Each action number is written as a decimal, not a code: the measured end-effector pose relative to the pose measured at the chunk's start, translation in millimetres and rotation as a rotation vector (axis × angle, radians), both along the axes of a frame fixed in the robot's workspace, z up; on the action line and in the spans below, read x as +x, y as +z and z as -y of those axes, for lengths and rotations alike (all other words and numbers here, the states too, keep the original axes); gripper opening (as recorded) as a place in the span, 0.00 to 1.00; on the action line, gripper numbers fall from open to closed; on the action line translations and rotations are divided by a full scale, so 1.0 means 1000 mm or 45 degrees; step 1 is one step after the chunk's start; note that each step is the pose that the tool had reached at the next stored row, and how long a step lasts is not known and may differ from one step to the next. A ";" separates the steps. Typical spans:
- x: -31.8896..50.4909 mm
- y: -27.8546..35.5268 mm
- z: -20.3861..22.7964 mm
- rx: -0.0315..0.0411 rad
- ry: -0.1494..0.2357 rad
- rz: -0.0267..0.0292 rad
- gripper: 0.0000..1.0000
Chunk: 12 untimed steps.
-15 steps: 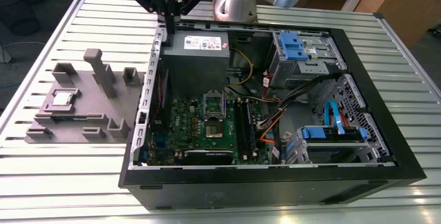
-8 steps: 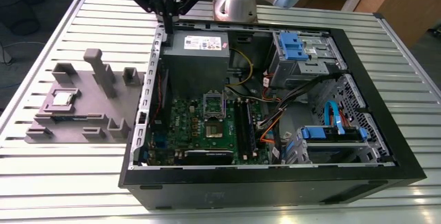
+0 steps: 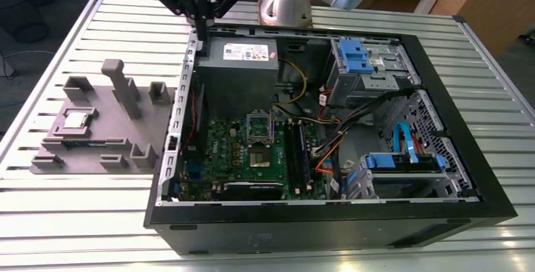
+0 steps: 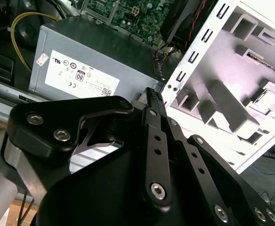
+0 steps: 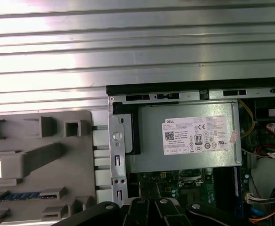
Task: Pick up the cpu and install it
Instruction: 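Reach for the cpu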
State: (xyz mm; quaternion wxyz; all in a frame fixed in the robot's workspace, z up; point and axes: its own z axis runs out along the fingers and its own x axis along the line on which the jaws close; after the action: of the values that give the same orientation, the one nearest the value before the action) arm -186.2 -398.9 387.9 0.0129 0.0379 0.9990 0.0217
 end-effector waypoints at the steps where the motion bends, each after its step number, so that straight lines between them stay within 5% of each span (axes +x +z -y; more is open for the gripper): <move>1: -0.0004 0.0000 0.0000 0.0000 0.000 0.0001 0.10; 12: -0.0035 0.0000 0.0000 0.0000 0.000 0.0000 0.10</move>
State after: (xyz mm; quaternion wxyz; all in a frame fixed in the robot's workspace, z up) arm -189.7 -398.9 387.9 0.0130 0.0379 0.9990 0.0217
